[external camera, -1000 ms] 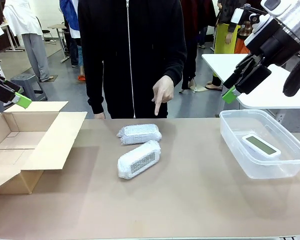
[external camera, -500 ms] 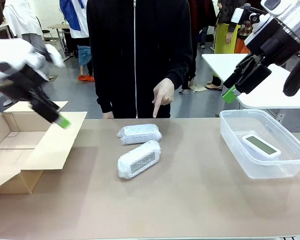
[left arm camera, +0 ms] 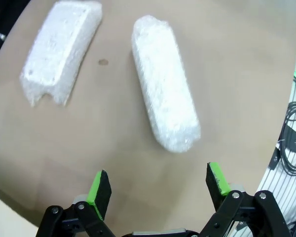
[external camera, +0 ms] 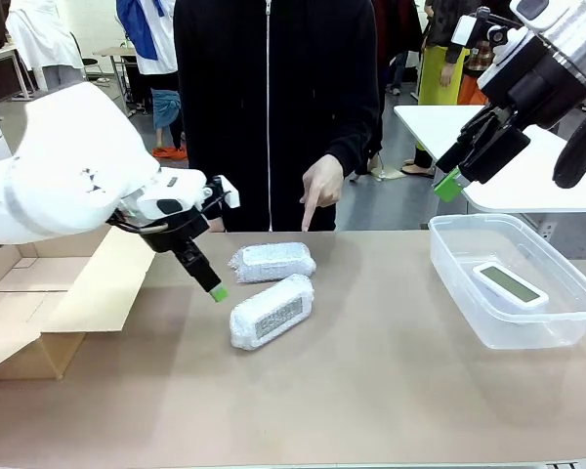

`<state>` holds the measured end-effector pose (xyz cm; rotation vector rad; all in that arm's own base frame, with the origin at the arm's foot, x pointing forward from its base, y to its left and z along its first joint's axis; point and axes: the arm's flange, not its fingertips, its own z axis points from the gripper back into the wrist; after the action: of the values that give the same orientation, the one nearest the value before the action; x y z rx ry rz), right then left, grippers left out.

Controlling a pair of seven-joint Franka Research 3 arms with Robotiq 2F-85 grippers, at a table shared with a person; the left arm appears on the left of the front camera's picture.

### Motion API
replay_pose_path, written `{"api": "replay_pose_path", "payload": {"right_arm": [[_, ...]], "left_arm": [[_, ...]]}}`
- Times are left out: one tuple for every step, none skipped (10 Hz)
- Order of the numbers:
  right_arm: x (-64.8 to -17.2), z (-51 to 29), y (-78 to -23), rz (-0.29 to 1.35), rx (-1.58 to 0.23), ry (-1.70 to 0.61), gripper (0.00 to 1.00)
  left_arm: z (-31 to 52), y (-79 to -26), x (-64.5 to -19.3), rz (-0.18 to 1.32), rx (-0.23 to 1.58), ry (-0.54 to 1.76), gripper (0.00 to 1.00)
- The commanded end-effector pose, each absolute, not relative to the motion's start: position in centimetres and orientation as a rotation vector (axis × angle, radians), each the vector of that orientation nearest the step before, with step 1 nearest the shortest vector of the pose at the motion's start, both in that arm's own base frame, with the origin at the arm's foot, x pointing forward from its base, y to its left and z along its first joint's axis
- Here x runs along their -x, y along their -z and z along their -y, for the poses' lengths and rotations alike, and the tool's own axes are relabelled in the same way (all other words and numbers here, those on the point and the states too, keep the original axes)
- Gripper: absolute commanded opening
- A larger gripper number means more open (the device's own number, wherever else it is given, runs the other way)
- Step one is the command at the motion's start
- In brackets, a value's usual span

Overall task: Separate and place wrapped and unwrapped clocks.
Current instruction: Pick up the Digital clock indicated by the person.

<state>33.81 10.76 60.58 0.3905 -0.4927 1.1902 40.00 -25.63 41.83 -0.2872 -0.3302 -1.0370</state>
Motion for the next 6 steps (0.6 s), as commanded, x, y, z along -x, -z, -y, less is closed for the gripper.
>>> {"api": "replay_pose_path", "payload": {"right_arm": [[-33.92,-10.73,-60.53,0.501,-0.414,-1.2,1.0],[-33.92,-10.73,-60.53,0.501,-0.414,-1.2,1.0],[-33.92,-10.73,-60.53,0.501,-0.414,-1.2,1.0],[-33.92,-10.73,-60.53,0.501,-0.414,-1.2,1.0],[-33.92,-10.73,-60.53,0.501,-0.414,-1.2,1.0],[-33.92,-10.73,-60.53,0.501,-0.414,-1.2,1.0]], "left_arm": [[24.55,-41.82,-39.54,0.323,0.274,1.015,1.0],[24.55,-41.82,-39.54,0.323,0.274,1.015,1.0],[24.55,-41.82,-39.54,0.323,0.274,1.015,1.0],[24.55,-41.82,-39.54,0.323,0.274,1.015,1.0],[24.55,-41.82,-39.54,0.323,0.274,1.015,1.0],[24.55,-41.82,-39.54,0.323,0.274,1.015,1.0]]}}
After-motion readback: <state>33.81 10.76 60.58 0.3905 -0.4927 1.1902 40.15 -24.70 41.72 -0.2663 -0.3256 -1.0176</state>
